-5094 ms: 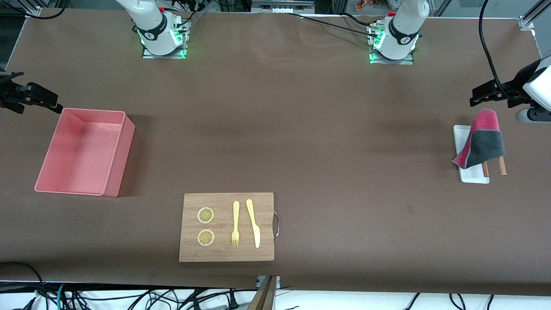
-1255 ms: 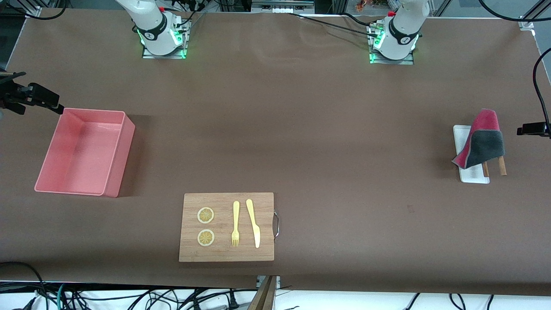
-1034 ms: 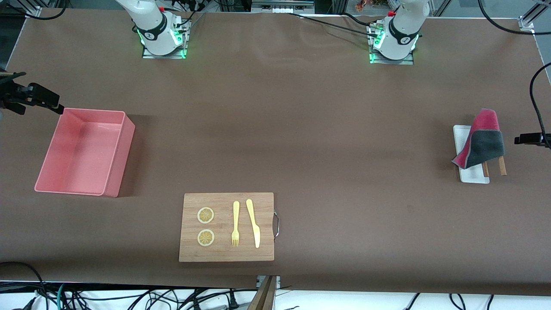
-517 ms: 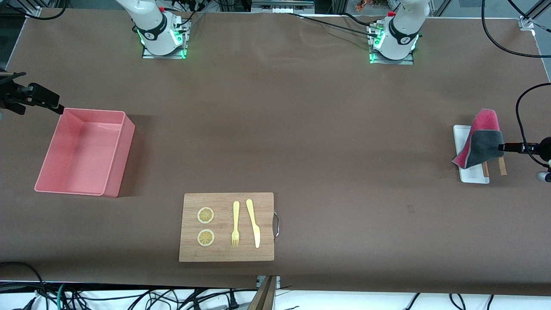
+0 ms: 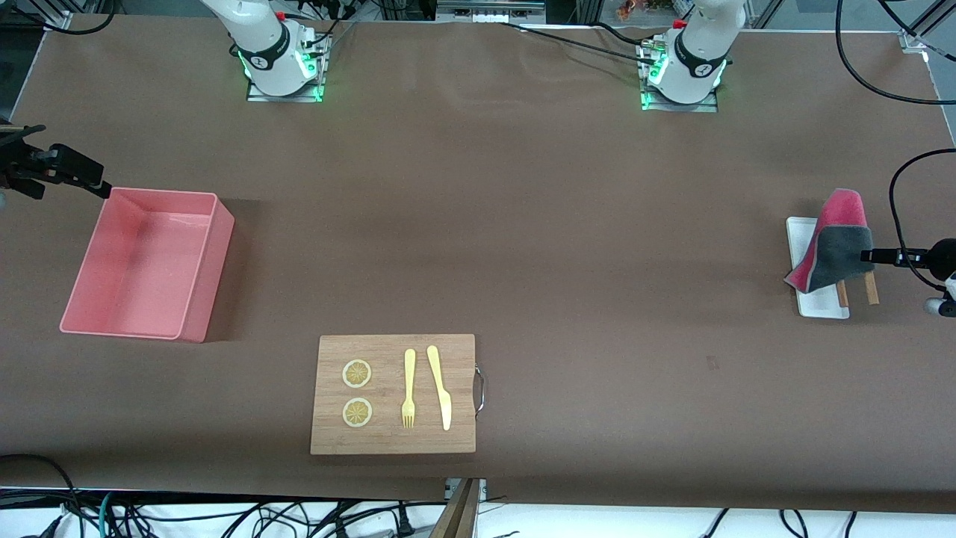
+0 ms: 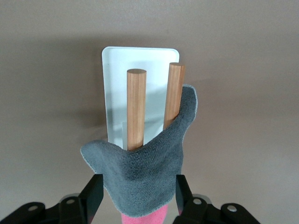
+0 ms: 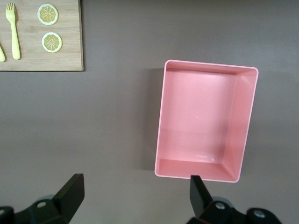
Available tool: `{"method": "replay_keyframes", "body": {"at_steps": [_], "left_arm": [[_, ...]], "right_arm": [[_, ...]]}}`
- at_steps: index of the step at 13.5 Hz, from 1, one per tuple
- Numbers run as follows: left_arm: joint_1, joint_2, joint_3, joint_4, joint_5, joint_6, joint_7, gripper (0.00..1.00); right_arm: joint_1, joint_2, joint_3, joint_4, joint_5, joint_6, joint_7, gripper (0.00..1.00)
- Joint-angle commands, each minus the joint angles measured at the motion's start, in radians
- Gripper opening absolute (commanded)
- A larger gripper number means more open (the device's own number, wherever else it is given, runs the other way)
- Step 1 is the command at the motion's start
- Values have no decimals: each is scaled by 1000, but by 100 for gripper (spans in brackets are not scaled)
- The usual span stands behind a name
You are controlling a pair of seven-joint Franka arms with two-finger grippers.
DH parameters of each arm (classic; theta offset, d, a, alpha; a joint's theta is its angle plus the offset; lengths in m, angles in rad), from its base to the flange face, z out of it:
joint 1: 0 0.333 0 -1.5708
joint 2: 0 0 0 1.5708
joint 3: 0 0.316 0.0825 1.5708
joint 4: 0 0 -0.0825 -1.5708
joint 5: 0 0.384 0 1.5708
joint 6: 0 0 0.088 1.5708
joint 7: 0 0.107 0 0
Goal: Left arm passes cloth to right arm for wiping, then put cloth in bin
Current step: 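Grasp the grey cloth with the left gripper while the right gripper moves out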
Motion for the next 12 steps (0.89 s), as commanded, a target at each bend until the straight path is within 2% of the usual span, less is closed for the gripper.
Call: {"method": "replay_keyframes", "body": {"at_steps": [1,4,5,6,12], "left_arm": [[17,13,-11,8,-13,4,30,69],[17,21,-10,8,-15,17,36,65],[17,19,-10,8,-13,17,39,58],[17,21,-10,8,-13,17,50,55],[17,24,-11,8,-13,17,51,47]], "right_arm": [[10,11,16,21,7,-6,-1,100],[10,11,22,21,8,-6,1,100],[10,12,22,21,8,-6,1,100],[10,14,22,21,8,-6,1,100],[14,23,24,18,10,-7,1,100]]}}
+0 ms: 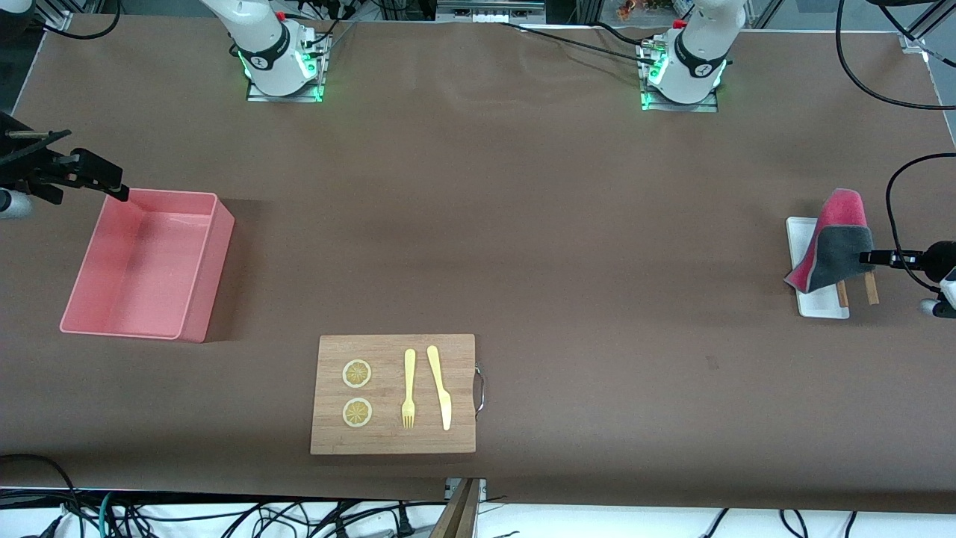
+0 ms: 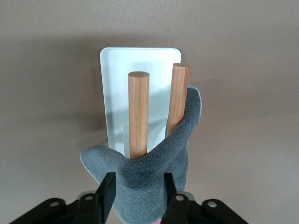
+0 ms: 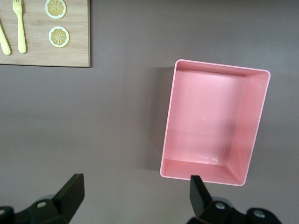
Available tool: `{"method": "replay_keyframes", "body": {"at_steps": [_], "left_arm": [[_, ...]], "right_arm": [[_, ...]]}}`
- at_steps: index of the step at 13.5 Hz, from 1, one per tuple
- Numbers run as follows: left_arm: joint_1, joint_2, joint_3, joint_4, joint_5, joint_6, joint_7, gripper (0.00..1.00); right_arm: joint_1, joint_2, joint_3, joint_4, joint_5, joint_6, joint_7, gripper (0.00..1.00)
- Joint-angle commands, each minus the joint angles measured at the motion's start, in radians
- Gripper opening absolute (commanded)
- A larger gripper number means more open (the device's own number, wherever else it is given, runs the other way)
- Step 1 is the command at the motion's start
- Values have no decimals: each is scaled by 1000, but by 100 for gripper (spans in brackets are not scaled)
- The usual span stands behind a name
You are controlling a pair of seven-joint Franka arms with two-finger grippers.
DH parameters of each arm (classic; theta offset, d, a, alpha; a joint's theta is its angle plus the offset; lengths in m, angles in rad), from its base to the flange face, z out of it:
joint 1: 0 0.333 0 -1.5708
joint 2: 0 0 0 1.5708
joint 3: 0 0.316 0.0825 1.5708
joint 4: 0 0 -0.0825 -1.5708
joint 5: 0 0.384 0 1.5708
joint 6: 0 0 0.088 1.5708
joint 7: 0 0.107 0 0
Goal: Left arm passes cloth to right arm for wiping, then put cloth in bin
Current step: 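Grasp the grey cloth with the left gripper while the right gripper moves out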
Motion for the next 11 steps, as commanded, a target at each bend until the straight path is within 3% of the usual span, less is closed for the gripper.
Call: {"method": "replay_keyframes", "body": {"at_steps": [1,3,9,11], "left_arm": [[12,6,-10,8,-13,3,24,47],[12,7,-10,8,-13,3,34,33],[14,7,-10,8,-13,3,54,24],[14,7,-10,9,-13,5,65,9]], "right_arm": [[3,5,1,10,8,-9,1,100],[3,11,1,-19,-2,-6,1,100],[1,34,3,-25,-7,-3,16,100],[12,38,4,-25,5,2,75,99]]}}
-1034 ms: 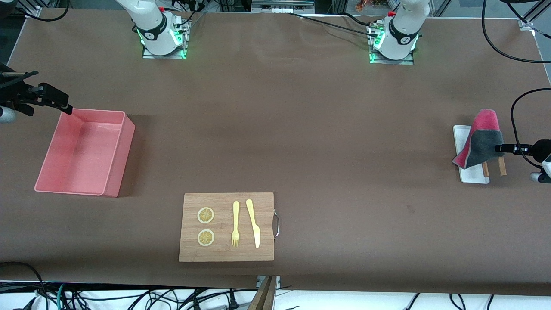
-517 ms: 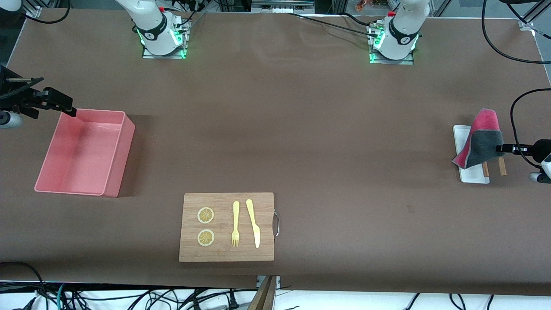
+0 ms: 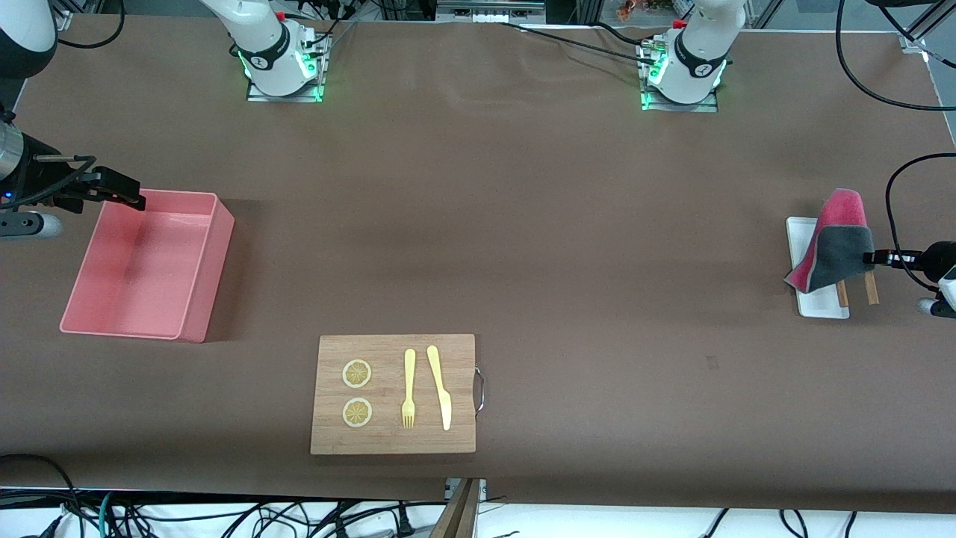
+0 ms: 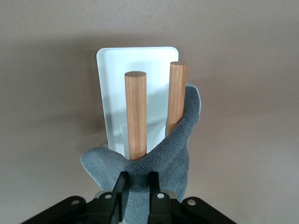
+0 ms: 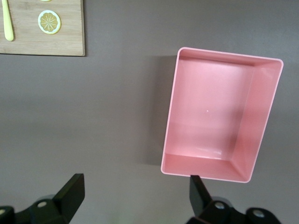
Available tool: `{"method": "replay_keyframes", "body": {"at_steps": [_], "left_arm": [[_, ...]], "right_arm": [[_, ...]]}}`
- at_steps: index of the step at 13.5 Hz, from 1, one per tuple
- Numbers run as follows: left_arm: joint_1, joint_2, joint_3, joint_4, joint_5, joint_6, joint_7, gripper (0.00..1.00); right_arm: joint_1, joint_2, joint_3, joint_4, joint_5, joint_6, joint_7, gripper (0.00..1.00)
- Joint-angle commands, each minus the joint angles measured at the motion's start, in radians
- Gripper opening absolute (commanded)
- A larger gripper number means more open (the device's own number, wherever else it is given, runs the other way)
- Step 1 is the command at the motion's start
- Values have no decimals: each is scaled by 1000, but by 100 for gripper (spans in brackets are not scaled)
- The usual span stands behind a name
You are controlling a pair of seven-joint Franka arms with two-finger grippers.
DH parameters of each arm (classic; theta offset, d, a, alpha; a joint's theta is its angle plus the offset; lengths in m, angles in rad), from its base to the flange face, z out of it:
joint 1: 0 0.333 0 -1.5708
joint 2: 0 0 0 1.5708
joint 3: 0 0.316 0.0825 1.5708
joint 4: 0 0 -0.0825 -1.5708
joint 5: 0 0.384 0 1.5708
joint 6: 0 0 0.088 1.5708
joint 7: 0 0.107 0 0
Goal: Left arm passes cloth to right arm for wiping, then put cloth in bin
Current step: 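Grasp the grey cloth with the left gripper while the right gripper moves out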
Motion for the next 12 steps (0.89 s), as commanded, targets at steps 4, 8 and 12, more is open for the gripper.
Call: {"method": "replay_keyframes", "body": {"at_steps": [4,8,12], "left_arm": [[11,4,-10,12,-13,5,40,0],[12,-17,-16,29,-13,-12,66,0],[-3,-102,-54,70,-50,-112,55,0]], "right_arm": [[14,5,65,-4,21,16,226,99],[14,35,134,-4,52,62,372,99],[15,67,178,-6,130,100,525,99]]}}
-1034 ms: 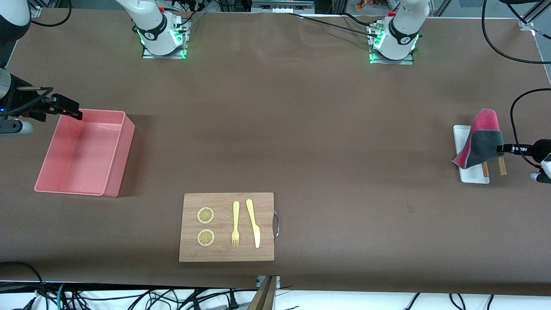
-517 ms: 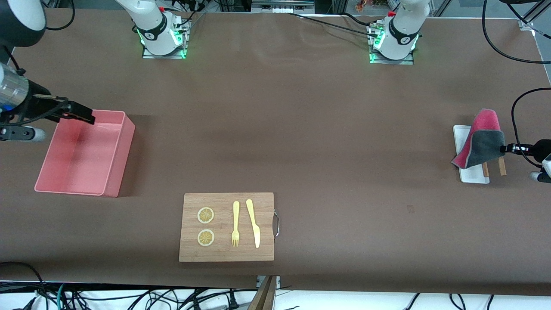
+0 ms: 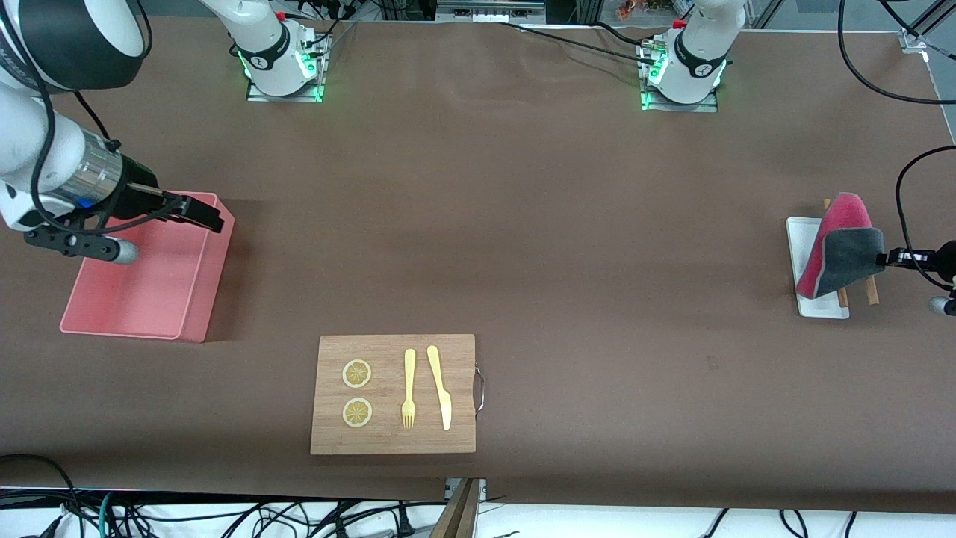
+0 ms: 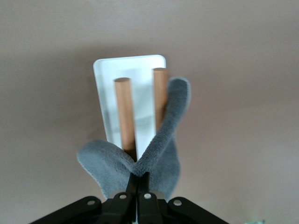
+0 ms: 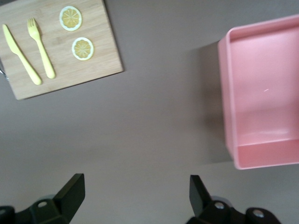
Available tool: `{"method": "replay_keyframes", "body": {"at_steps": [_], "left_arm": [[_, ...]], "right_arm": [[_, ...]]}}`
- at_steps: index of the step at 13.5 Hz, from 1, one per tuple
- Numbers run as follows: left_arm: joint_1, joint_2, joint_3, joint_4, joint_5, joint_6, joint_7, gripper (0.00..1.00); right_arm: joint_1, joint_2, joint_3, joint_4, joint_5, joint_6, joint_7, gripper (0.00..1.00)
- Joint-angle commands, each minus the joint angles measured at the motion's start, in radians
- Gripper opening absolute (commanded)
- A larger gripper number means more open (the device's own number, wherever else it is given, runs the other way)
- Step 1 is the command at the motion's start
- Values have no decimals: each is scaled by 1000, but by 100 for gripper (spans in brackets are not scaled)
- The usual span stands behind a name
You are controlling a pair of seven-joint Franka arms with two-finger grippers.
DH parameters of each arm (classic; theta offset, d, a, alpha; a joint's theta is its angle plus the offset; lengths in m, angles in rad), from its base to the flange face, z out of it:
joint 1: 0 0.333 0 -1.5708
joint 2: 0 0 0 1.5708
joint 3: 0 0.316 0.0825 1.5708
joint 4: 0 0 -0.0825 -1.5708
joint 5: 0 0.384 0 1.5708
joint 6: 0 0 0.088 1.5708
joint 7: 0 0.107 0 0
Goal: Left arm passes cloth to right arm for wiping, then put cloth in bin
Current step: 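Carry the cloth with the left gripper while the right gripper reaches toward it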
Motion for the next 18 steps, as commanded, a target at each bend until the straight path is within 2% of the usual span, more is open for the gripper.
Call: {"method": "replay_keyframes", "body": {"at_steps": [1,3,6,9,12,15,18], "left_arm": [[-5,-53,-44,46,-68,-88,12,0],[-31,-53,-73,51,-143,-153,-71,0],[-125,-55,-93,51,-256,-184,-317,0],[-279,-55,-95,53,-448,-184,-648,0],[-434,-36,-93,109,-603,-164,-966,0],[-565,-27,-92,102,-787,-31,-1211,0],[-704,-15,-92,103,-849,188,-1403,0]], "right_arm": [[-4,12,29,-4,57,27,89,99],[-1,31,64,-4,64,62,164,99],[11,67,144,-7,64,151,354,99],[60,120,175,-7,64,240,491,99],[88,165,190,-4,64,303,592,99],[122,200,193,-4,64,363,686,99],[134,228,225,-4,65,432,813,99]]}}
